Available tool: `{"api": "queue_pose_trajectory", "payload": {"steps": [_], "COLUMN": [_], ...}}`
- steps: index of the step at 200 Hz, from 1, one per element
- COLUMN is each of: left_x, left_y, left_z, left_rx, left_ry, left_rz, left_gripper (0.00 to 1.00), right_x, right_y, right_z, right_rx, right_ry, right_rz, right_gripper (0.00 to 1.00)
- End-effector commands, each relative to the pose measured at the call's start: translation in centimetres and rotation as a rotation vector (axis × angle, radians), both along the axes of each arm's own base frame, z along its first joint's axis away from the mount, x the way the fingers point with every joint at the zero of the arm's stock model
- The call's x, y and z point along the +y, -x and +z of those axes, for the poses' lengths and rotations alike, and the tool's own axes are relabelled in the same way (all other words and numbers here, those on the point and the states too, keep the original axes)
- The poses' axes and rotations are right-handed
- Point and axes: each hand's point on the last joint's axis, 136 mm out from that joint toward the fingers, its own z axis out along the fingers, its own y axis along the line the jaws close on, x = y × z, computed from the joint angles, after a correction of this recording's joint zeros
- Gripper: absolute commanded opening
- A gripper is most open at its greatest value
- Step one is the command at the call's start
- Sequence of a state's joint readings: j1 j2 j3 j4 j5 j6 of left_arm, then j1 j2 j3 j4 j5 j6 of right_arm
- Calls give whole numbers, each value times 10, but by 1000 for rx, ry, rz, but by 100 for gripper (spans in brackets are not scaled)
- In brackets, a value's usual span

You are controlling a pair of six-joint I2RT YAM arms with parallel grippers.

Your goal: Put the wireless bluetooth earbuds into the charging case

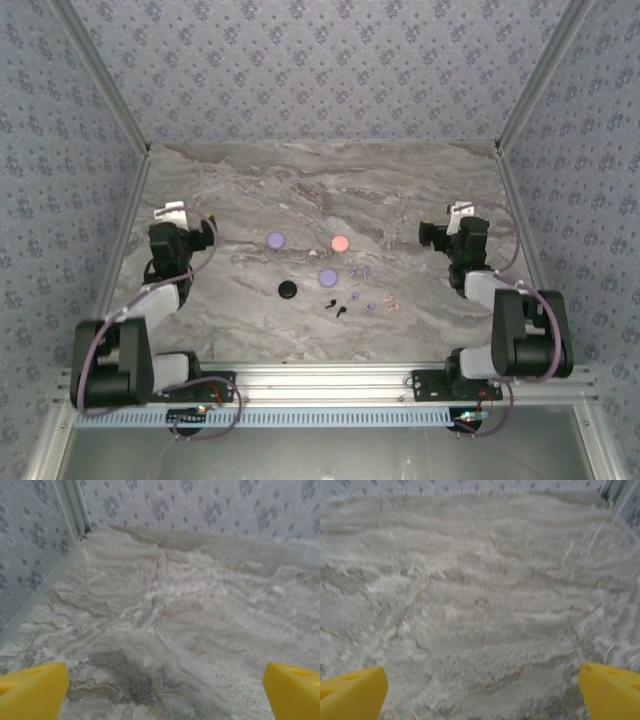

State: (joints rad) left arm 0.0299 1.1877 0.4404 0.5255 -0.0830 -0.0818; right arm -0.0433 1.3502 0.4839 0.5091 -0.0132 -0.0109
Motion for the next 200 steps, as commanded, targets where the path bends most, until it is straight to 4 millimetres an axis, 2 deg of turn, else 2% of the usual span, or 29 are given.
{"api": "queue_pose_trajectory", "payload": {"steps": [1,28,55,70,103,126,152,169,171,174,200], "left_x": [-1,-13,-32,-45,-66,-78,-82,-85,-85,-86,-88], "left_y": [11,22,34,38,41,38,34,33,33,33,34], "left_z": [20,33,31,27,17,14,9,7,7,8,6], "left_rx": [81,137,160,179,244,264,289,307,308,308,313], "left_ry": [102,245,425,503,563,563,554,549,547,545,538], "left_rz": [39,31,-2,-24,-46,-63,-63,-69,-70,-73,-79], "left_gripper": [99,99,99,99,99,99,99,99,99,99,99], "right_x": [6,39,82,100,143,174,214,224,228,231,245], "right_y": [8,21,37,44,55,52,49,43,37,34,16], "right_z": [19,31,39,40,24,10,-9,-26,-18,-18,-27], "right_rx": [78,167,280,352,519,574,629,667,645,642,643], "right_ry": [-54,-109,-62,-31,-8,-35,-16,38,33,34,60], "right_rz": [-1,109,277,327,351,319,369,358,362,362,350], "right_gripper": [100,100,100,100,100,100,100,100,100,100,100]}}
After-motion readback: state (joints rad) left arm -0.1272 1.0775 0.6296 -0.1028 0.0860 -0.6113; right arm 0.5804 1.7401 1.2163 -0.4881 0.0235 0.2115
